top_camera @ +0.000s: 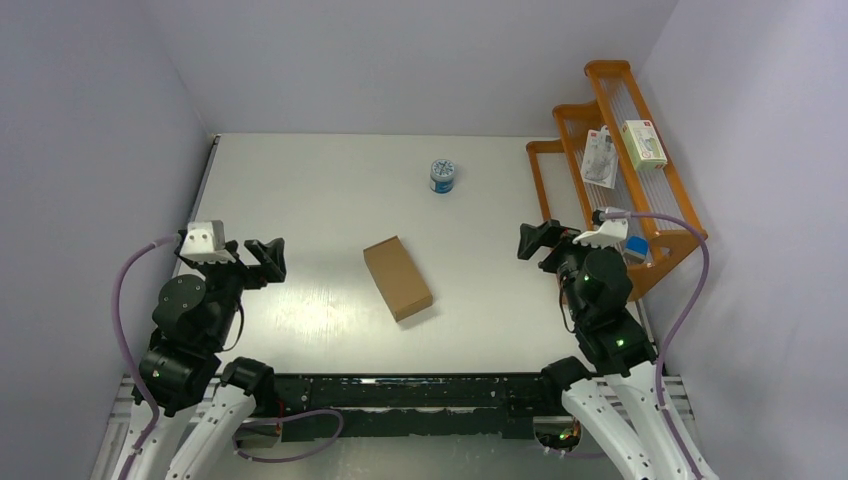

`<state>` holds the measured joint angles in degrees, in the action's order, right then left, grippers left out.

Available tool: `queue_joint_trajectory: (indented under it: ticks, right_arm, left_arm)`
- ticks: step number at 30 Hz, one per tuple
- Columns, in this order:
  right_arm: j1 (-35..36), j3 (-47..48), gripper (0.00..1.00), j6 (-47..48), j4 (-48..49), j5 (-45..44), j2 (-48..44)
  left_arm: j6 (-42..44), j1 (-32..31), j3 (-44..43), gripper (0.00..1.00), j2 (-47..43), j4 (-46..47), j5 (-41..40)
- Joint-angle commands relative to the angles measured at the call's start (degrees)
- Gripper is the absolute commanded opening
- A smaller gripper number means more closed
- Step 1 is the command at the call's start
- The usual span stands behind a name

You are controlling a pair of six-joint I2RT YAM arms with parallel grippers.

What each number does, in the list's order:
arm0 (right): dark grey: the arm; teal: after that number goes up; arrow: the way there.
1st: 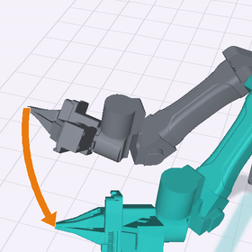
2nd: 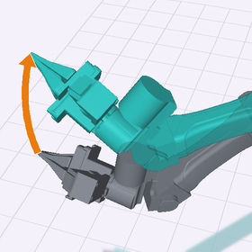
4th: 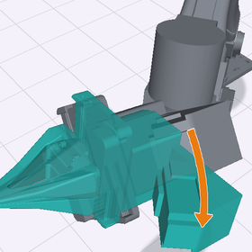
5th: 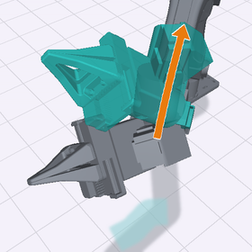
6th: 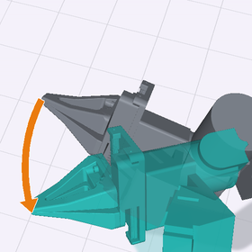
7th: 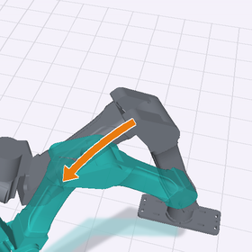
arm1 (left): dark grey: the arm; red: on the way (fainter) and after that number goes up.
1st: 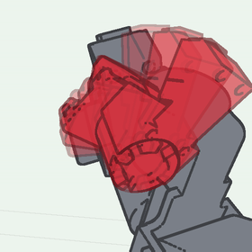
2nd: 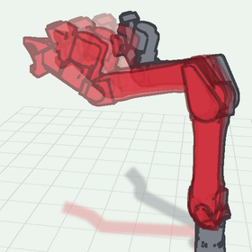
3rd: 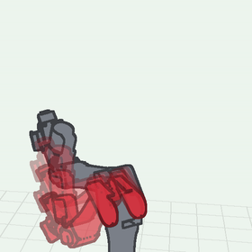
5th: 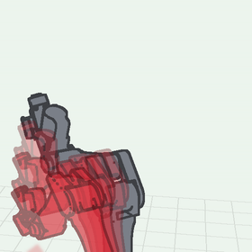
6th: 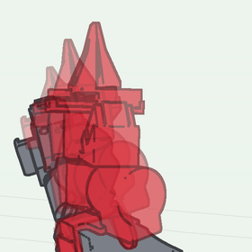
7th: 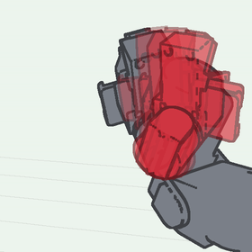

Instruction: Fold the paper box

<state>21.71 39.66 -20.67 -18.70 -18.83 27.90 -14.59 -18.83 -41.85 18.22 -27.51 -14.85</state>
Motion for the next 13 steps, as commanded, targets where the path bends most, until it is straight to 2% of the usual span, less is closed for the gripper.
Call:
queue_joint_trajectory:
  ticks: [1, 13]
  right_arm:
    - [-0.21, -0.60, 1.00, 0.83, -0.43, -0.39, 0.11]
    - [-0.23, -1.25, 1.00, 2.70, 0.70, 1.80, -1.04]
  left_arm:
    - [1.73, 0.37, -0.34, 0.97, 0.35, 0.39, -1.07]
    - [1.95, 0.37, -0.17, 0.97, 1.17, 0.41, -1.29]
